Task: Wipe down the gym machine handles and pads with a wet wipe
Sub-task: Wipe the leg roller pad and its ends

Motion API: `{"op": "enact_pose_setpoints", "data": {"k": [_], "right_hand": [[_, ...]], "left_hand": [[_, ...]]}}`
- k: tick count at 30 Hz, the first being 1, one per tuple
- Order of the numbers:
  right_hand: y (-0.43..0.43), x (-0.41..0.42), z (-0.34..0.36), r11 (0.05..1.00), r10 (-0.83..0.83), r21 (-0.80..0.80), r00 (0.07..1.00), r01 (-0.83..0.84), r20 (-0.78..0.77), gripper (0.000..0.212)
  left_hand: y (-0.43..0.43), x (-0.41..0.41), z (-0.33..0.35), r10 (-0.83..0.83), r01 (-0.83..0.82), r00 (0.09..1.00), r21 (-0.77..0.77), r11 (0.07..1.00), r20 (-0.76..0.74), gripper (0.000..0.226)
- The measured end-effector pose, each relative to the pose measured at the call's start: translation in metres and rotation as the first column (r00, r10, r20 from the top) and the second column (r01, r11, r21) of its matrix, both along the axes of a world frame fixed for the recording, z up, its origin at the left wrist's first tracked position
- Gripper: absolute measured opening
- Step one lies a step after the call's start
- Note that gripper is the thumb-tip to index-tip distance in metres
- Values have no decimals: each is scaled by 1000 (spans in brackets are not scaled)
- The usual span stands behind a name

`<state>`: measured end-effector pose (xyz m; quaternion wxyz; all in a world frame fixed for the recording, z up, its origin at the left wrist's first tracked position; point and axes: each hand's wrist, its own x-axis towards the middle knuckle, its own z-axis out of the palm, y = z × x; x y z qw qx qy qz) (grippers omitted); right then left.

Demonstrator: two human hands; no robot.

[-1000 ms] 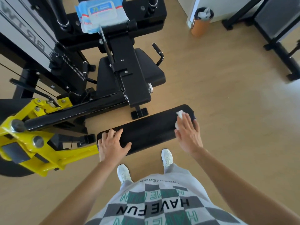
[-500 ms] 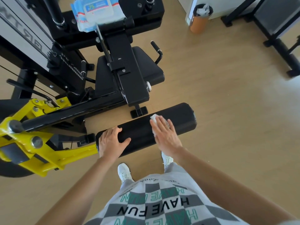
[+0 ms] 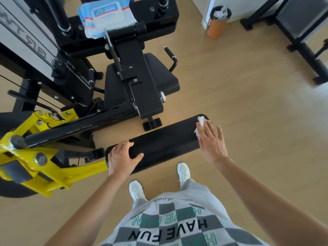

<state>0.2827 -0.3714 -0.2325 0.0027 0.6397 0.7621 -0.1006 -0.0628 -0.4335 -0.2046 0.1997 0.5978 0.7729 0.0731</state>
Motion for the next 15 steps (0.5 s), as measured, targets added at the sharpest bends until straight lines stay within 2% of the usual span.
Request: {"op": "enact_pose_setpoints", "data": {"k": [5, 11, 15], "right_hand": [[15, -10, 1, 999, -42, -24, 998, 41, -47, 53], [-7, -74, 8, 978, 190, -65, 976, -197, -102, 69], [-30, -102, 6, 941, 325, -75, 942, -331, -82, 69]], "left_hand": [[-1, 0, 0, 1, -1, 1000, -2, 1000, -4, 57], [-2, 0, -1, 1, -1, 1000, -2, 1000, 4, 57], [-3, 2, -1, 3, -3, 1000, 2, 1000, -7, 58]]}}
